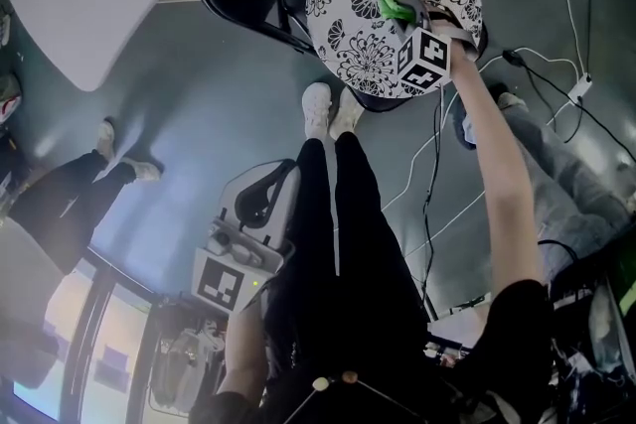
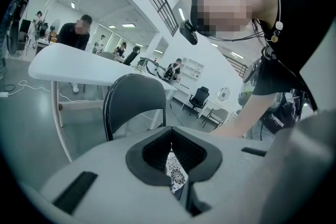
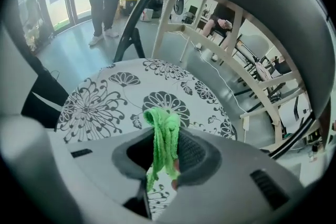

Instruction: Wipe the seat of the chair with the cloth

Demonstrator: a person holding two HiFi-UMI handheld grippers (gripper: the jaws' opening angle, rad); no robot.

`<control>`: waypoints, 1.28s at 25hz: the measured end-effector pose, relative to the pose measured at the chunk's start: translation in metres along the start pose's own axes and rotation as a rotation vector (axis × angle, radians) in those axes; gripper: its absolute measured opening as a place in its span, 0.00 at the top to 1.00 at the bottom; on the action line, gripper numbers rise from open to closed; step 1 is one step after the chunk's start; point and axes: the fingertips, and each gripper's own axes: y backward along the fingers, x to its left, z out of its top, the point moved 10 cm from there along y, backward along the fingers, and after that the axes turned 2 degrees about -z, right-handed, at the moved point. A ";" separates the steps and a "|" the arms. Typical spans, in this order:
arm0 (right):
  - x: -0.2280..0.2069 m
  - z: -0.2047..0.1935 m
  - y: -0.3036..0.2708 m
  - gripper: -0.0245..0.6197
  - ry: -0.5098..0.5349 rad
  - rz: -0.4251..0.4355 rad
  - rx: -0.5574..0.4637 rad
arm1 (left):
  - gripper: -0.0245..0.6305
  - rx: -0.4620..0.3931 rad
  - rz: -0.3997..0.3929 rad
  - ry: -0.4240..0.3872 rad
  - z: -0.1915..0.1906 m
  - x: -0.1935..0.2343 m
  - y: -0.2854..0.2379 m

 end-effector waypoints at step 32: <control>0.108 -0.003 0.060 0.81 -0.008 0.257 -0.091 | 0.96 -0.032 -0.018 0.020 0.003 -0.013 -0.008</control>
